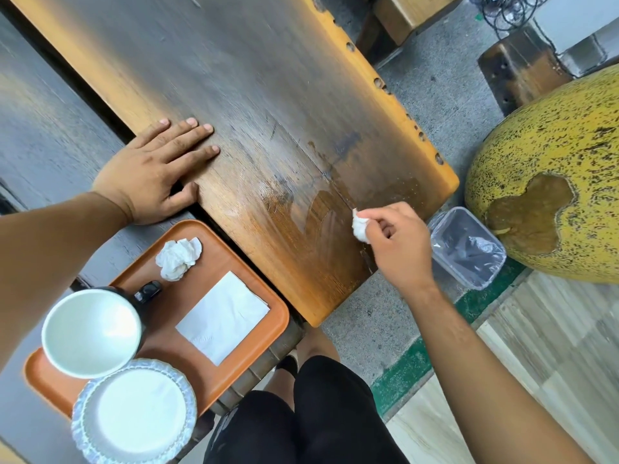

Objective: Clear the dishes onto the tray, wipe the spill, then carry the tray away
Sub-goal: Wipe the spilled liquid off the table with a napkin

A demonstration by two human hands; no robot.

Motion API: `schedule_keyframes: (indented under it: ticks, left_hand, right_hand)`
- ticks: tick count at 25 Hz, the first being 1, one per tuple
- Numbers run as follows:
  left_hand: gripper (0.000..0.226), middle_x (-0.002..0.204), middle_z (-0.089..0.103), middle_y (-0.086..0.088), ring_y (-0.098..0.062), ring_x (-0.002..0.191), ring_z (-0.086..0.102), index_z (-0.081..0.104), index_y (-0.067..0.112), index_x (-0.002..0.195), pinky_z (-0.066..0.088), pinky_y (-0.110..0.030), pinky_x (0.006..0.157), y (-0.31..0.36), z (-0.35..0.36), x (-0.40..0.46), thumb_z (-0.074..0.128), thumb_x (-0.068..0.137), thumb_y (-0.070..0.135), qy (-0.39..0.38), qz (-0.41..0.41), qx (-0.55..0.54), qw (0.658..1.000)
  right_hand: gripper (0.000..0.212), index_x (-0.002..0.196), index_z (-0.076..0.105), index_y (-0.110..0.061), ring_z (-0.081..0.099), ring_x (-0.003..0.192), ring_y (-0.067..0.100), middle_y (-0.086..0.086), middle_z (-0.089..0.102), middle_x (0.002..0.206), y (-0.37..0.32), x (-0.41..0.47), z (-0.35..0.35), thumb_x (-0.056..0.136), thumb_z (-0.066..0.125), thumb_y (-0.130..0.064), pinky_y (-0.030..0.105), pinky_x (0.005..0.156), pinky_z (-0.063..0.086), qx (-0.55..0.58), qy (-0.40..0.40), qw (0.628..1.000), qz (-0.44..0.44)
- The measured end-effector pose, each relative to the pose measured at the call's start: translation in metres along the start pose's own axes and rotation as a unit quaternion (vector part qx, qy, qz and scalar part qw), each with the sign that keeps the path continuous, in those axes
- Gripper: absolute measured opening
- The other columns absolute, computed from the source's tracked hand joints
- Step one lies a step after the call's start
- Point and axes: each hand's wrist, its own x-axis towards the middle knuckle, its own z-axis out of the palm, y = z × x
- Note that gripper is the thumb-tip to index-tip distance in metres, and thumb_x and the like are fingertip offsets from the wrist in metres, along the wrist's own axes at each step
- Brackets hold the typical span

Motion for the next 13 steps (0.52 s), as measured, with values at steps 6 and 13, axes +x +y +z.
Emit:
schedule_keyframes:
  ticks: [6, 13]
  left_hand:
    - [0.068, 0.169, 0.028, -0.012, -0.034, 0.157, 0.027, 0.04, 0.013, 0.158, 0.023, -0.06, 0.125, 0.0, 0.0, -0.001, 0.039, 0.097, 0.043, -0.001, -0.005, 0.002, 1.0]
    - [0.068, 0.17, 0.028, -0.012, -0.034, 0.157, 0.026, 0.039, 0.014, 0.159, 0.022, -0.06, 0.125, 0.002, -0.001, 0.0, 0.038, 0.097, 0.043, -0.011, -0.012, 0.012, 1.0]
  right_hand:
    - [0.016, 0.084, 0.077, -0.021, 0.058, 0.078, 0.004, -0.009, 0.056, 0.092, 0.022, -0.037, -0.011, 0.09, 0.066, -0.01, 0.014, 0.065, 0.049, -0.076, -0.111, 0.991, -0.005]
    - [0.021, 0.098, 0.079, -0.018, 0.055, 0.076, 0.009, -0.004, 0.055, 0.097, 0.021, -0.01, -0.011, 0.093, 0.06, -0.01, 0.021, 0.071, 0.047, -0.09, -0.023, 0.995, -0.029]
